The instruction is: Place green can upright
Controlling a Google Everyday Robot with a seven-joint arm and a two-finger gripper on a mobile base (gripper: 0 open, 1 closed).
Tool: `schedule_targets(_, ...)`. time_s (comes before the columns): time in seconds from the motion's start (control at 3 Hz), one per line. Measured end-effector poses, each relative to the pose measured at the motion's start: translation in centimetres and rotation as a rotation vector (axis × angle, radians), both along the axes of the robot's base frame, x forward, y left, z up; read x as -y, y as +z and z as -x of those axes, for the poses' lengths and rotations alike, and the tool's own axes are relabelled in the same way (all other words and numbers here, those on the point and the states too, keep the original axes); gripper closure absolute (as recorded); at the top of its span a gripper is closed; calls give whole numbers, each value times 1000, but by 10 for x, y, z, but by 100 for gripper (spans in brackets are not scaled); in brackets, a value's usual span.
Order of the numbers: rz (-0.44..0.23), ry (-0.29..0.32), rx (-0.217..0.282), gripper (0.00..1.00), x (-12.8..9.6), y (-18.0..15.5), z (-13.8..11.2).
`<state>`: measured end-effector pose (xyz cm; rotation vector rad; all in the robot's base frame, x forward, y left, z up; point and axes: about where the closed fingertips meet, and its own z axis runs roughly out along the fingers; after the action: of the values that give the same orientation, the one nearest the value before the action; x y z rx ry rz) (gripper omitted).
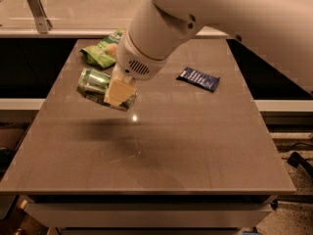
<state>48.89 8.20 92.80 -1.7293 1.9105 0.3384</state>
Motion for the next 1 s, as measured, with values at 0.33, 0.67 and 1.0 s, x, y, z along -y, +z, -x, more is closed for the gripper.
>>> schedule_targets(0.33, -70, -1, -76, 100, -2, -13, 10)
schedule_targets(0.67, -146, -27, -142, 100, -1, -26, 16)
schedule_targets(1.0, -234, -76, -183, 100, 1, -33, 21)
